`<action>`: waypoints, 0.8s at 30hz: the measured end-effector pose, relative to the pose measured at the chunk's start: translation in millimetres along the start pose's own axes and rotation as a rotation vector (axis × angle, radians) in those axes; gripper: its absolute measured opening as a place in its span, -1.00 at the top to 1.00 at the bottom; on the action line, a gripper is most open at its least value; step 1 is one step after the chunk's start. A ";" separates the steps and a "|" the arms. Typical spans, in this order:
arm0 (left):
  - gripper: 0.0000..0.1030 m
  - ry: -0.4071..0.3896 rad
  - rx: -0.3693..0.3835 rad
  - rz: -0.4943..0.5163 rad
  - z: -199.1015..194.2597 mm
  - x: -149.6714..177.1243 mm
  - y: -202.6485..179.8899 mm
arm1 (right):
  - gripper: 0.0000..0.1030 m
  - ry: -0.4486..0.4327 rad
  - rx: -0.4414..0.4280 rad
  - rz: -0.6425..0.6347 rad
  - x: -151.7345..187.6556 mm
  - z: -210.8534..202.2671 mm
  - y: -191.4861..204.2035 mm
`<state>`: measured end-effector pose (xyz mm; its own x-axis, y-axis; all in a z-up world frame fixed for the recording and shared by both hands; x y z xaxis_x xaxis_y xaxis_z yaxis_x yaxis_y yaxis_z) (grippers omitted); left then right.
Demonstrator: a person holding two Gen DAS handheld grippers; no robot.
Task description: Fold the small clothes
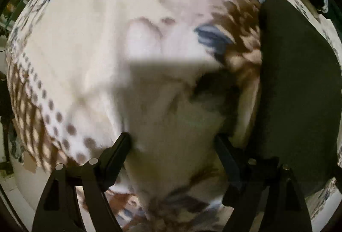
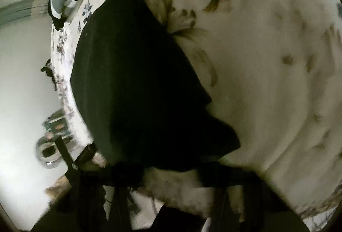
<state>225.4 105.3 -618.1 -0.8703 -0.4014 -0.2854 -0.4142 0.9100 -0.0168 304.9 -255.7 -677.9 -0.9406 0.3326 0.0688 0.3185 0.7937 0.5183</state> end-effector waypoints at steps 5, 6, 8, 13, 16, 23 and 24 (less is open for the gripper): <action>-1.00 0.045 0.020 0.001 18.4 -5.3 -3.1 | 0.96 -0.141 0.070 -0.006 10.4 -43.5 3.4; -1.00 0.058 0.023 -0.002 21.8 -6.4 -2.7 | 0.96 -0.142 0.075 -0.007 8.5 -49.1 2.2; -1.00 0.075 0.024 0.004 26.0 -9.4 -0.4 | 0.96 -0.151 0.106 -0.018 9.8 -56.0 -1.5; -1.00 0.089 0.044 0.007 24.9 -11.5 6.1 | 0.96 -0.085 0.181 -0.002 5.8 -33.1 -25.6; -1.00 0.096 0.060 -0.004 17.5 -21.1 7.9 | 0.96 -0.060 0.177 0.013 5.1 -19.9 -34.3; -1.00 0.007 0.152 -0.056 -10.7 -64.6 6.6 | -0.01 -0.126 0.093 0.086 -31.9 -42.7 -42.3; -1.00 -0.008 0.185 -0.067 -11.0 -76.9 0.5 | -0.01 -0.150 0.064 0.079 -43.6 -43.8 -38.8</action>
<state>289.1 135.5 -585.6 -0.8397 -0.4619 -0.2857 -0.4149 0.8850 -0.2113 328.4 -323.3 -663.8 -0.8858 0.4635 -0.0230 0.4020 0.7912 0.4608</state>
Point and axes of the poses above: each gripper's, at about its wrist camera, not at the fingertips, and z roughly the way its jaws point, y to its left, x to its underside, the point moved 1 cm from there along z, roughly the way its jaws point, and after that the axes turned 11 degrees about -y, right-handed, at the moved point
